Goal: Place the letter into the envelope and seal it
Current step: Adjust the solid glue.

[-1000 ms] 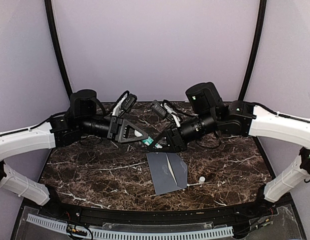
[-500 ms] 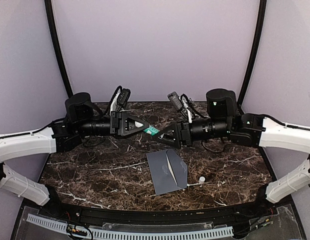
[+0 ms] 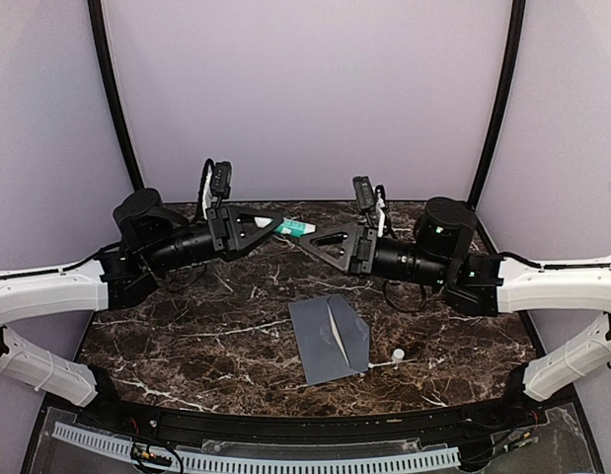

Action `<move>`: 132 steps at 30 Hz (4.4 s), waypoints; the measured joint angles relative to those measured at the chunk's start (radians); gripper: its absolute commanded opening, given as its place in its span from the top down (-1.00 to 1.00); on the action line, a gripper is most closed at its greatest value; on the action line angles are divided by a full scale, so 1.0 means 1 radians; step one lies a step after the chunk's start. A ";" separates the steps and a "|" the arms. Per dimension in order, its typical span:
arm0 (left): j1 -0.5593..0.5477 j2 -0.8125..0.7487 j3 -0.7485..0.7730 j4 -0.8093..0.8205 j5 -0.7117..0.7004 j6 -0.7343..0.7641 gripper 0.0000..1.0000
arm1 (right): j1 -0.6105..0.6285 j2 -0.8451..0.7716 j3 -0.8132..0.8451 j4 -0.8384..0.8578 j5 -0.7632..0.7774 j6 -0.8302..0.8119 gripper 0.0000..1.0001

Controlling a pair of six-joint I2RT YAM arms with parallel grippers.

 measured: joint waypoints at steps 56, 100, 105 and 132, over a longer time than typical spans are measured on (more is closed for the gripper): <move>-0.014 -0.006 -0.047 0.112 0.027 -0.070 1.00 | 0.000 0.161 0.139 0.092 -0.086 0.071 0.62; 0.065 0.042 0.308 -0.777 -0.190 0.497 -0.58 | -0.003 -0.217 0.071 -0.753 0.377 -0.206 0.81; 0.074 0.252 0.309 -0.816 -0.089 0.638 -0.31 | -0.003 -0.253 0.039 -0.853 0.402 -0.198 0.81; -0.011 0.718 0.378 -0.729 0.010 0.760 0.43 | 0.090 0.103 0.031 -0.908 0.381 -0.134 0.84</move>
